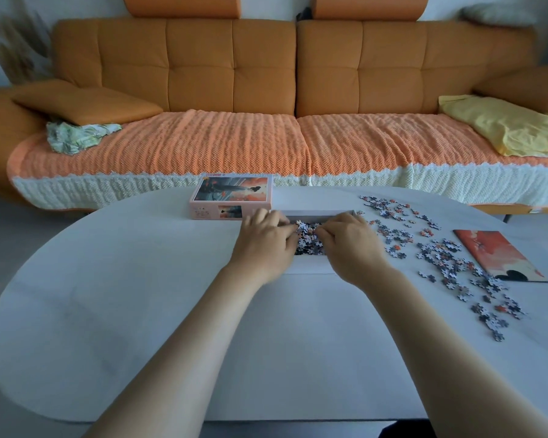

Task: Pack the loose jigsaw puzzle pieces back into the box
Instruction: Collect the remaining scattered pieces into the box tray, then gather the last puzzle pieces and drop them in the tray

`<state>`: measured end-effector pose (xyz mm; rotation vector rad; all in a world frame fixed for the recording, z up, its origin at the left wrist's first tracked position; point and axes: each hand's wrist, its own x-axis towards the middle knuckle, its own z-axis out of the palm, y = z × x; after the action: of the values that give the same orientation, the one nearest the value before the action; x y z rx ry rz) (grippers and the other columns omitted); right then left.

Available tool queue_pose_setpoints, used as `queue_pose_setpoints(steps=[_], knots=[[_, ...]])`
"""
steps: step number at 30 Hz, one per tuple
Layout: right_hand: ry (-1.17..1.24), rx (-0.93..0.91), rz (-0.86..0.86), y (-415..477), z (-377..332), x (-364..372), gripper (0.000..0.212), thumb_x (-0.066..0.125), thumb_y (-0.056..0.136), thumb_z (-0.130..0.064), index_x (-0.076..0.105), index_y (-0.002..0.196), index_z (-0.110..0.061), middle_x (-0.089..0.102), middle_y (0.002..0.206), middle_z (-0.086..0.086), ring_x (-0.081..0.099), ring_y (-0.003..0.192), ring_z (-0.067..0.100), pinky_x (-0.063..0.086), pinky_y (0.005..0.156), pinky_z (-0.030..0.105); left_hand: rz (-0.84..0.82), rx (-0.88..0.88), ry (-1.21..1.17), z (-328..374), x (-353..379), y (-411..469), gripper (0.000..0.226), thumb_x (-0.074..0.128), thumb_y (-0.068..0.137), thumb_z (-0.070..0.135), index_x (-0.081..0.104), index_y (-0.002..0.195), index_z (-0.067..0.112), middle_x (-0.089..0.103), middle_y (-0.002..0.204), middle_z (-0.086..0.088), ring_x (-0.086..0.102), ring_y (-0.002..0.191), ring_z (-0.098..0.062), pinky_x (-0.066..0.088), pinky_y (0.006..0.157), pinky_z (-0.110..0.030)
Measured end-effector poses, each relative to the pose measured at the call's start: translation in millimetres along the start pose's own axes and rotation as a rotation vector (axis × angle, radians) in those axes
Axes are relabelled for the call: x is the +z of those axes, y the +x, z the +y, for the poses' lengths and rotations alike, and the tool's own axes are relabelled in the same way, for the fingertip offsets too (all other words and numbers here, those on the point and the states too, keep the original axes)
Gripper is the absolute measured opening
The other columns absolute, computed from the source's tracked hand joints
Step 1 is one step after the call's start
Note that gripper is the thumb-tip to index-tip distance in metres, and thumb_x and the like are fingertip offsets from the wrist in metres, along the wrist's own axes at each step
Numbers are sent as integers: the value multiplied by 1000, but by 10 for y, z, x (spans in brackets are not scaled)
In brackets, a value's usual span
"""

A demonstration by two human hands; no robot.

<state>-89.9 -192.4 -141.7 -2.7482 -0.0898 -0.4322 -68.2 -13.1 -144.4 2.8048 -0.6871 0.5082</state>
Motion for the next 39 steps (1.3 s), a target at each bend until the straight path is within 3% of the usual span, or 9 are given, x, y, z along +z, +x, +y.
queue_pose_setpoints(steps=[5,11,15,19,22,25,32,35,39], knots=[[-121,-111,-186,-54,-19,87,39,26,101,-33,64,104,-25,64,115,-6,53,116,16,39,97,38,-263,16,78,99,-28,-48,58,20,101,53,44,143,22,41,151,4,22,143,-18,-1,118,-47],[-108,-132,-254,-111,24,-18,41,24,103,-39,59,119,-29,53,138,-9,36,137,13,23,112,44,-378,11,-41,79,-82,-43,62,23,101,55,20,155,23,4,164,2,9,148,-17,13,117,-40],[41,-159,-200,-202,115,-134,38,29,103,-39,58,124,-28,50,141,-10,27,144,14,18,116,49,-214,65,2,123,-73,-115,58,30,101,49,27,153,22,18,161,1,12,147,-17,12,117,-40],[67,-135,-23,-325,376,-391,35,41,100,-33,61,128,-26,53,141,-2,42,134,17,33,110,45,39,166,-153,478,-150,-150,53,37,93,42,51,138,17,51,138,2,41,128,-20,32,106,-37],[64,-54,-20,-506,692,-524,33,45,99,-31,62,127,-27,53,141,0,45,131,22,36,108,44,102,252,-261,924,-116,-100,39,49,92,28,57,129,15,55,120,1,45,114,-19,37,98,-32],[19,7,-21,-726,1046,-627,35,44,99,-30,58,130,-26,48,145,0,41,136,22,32,111,42,50,258,-321,1399,-4,-8,37,52,92,19,55,128,15,51,121,-3,42,116,-22,37,99,-35],[-142,252,-201,-1103,1627,-698,48,30,101,-40,32,146,-24,23,156,4,10,146,22,10,116,44,-334,197,-330,2098,368,283,52,38,101,24,26,151,16,25,157,0,18,144,-18,24,116,-39],[-102,192,-191,-1148,1681,-634,48,27,102,-36,29,149,-25,17,159,0,5,148,20,4,118,42,-404,167,-257,2197,499,426,52,31,103,26,20,154,17,17,161,-1,10,148,-18,14,119,-38],[72,-17,-180,-1102,1668,-542,37,31,101,-26,48,135,-28,36,148,-10,16,147,18,12,118,41,-368,147,-252,2212,579,605,49,24,105,23,24,153,18,17,161,0,9,148,-17,8,119,-34]])
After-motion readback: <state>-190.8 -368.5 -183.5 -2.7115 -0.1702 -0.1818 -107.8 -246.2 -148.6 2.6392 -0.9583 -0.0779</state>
